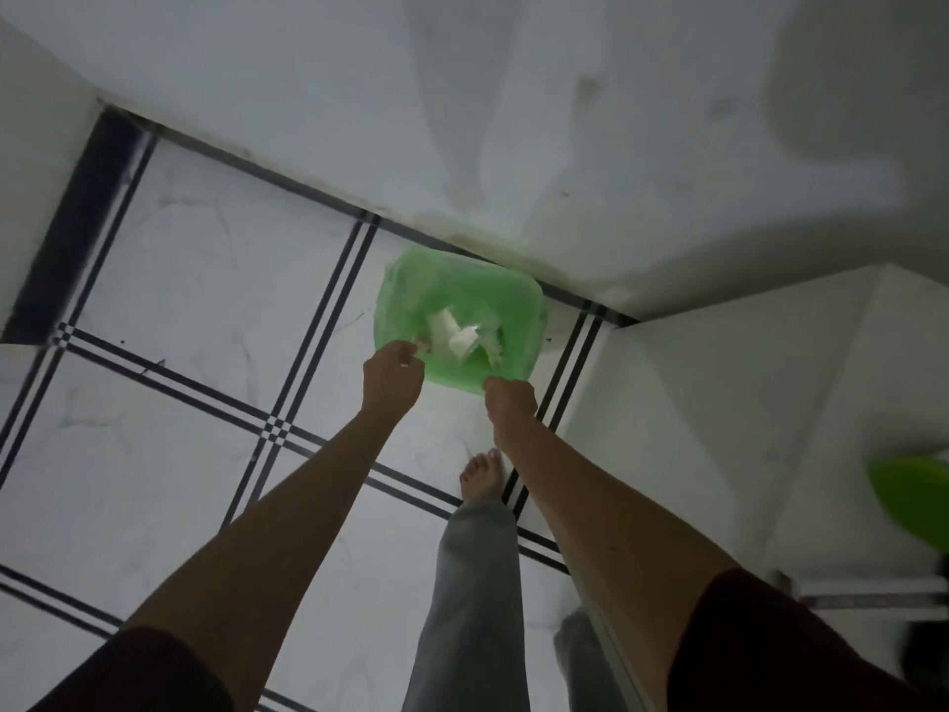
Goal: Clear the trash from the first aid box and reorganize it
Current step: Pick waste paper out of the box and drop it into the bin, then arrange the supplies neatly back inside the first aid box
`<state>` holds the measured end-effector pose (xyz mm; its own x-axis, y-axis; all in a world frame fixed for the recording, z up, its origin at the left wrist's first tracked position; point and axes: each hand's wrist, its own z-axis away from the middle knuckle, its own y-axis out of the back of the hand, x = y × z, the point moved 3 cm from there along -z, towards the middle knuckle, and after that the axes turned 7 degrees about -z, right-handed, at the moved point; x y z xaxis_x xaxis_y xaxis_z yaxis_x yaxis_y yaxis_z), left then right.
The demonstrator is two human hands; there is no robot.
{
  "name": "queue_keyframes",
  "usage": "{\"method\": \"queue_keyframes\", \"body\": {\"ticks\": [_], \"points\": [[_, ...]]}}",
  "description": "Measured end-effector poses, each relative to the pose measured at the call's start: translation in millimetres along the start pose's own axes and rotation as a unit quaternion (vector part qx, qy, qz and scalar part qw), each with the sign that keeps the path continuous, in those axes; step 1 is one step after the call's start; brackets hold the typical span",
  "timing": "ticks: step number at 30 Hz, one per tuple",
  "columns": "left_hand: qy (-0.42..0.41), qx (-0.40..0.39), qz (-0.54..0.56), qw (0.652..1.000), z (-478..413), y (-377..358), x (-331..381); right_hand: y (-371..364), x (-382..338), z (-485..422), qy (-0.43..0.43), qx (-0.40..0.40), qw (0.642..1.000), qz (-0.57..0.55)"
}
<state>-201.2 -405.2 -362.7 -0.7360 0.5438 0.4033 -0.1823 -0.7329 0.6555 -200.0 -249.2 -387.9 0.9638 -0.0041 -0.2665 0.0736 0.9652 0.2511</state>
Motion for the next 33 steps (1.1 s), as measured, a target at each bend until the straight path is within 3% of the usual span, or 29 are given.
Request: {"method": "queue_keyframes", "body": {"ticks": [2, 6, 12, 18, 27, 33], "points": [[-0.042, 0.000, -0.031, 0.999, 20, 2, 9, 14, -6, 10, 0.088, 0.005, 0.991, 0.100], [-0.117, 0.005, -0.051, 0.992, 66, 13, 39, 50, -14, 42, 0.188, -0.023, 0.960, 0.208], [-0.212, 0.054, -0.081, 0.972, 176, 45, 113, 141, -27, 147, 0.386, -0.005, 0.889, 0.245], [-0.317, 0.115, -0.105, 0.935, 302, 53, 183, 248, -37, 258, 0.516, 0.005, 0.817, 0.258], [-0.450, 0.118, -0.150, 0.872, 451, -9, 261, 419, -13, 327, 0.584, 0.096, 0.776, 0.216], [-0.487, 0.052, -0.163, 0.856, 494, -67, 279, 477, 22, 310, 0.548, 0.127, 0.809, 0.172]]}}
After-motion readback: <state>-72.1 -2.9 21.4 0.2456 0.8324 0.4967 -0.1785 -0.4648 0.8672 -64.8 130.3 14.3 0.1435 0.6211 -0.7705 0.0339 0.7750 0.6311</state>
